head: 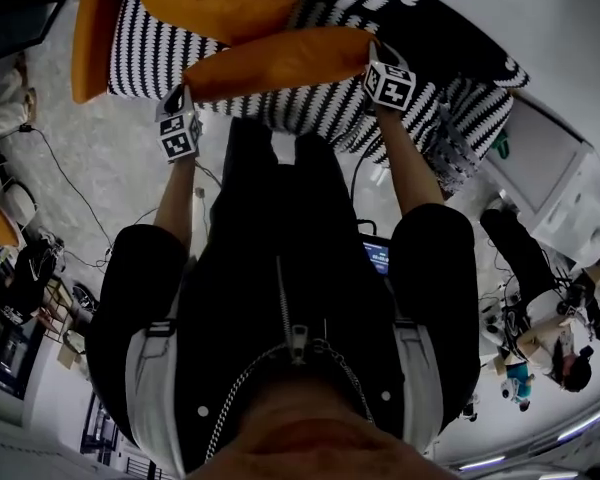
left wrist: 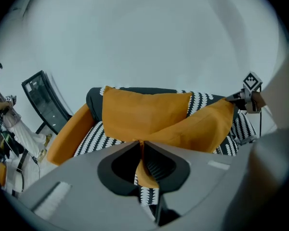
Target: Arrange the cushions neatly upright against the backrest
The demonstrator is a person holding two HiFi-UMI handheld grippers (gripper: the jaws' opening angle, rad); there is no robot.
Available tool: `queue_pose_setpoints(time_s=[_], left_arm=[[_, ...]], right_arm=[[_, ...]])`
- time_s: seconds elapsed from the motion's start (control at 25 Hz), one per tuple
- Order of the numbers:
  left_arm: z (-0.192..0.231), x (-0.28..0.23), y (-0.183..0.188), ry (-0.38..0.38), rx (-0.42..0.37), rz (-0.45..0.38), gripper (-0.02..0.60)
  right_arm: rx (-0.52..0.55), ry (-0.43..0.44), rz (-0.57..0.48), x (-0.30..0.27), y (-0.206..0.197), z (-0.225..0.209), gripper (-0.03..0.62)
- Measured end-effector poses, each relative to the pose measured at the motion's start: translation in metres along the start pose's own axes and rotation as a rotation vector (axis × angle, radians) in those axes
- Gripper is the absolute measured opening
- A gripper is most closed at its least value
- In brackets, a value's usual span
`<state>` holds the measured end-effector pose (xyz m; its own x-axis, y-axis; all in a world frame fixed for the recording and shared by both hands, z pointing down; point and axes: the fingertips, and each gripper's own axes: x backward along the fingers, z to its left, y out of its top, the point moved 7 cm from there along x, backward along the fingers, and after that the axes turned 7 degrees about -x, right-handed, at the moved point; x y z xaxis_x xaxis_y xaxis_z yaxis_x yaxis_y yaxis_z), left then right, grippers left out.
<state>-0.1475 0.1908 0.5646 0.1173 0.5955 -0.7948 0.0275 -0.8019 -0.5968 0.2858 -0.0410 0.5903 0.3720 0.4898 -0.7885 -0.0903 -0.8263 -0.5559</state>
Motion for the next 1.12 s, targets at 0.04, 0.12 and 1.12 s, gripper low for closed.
queue_pose_setpoints(time_s=[0.04, 0.12, 1.12], left_arm=[[-0.005, 0.005, 0.001, 0.004, -0.009, 0.004, 0.037], [-0.014, 0.013, 0.003, 0.007, -0.027, -0.009, 0.037], [-0.231, -0.052, 0.117, -0.328, -0.235, -0.113, 0.037]], right_arm=[[-0.002, 0.01, -0.003, 0.005, -0.002, -0.003, 0.043], [0.003, 0.017, -0.01, 0.017, -0.009, -0.01, 0.041], [-0.268, -0.262, -0.17, 0.136, -0.043, -0.235, 0.038]])
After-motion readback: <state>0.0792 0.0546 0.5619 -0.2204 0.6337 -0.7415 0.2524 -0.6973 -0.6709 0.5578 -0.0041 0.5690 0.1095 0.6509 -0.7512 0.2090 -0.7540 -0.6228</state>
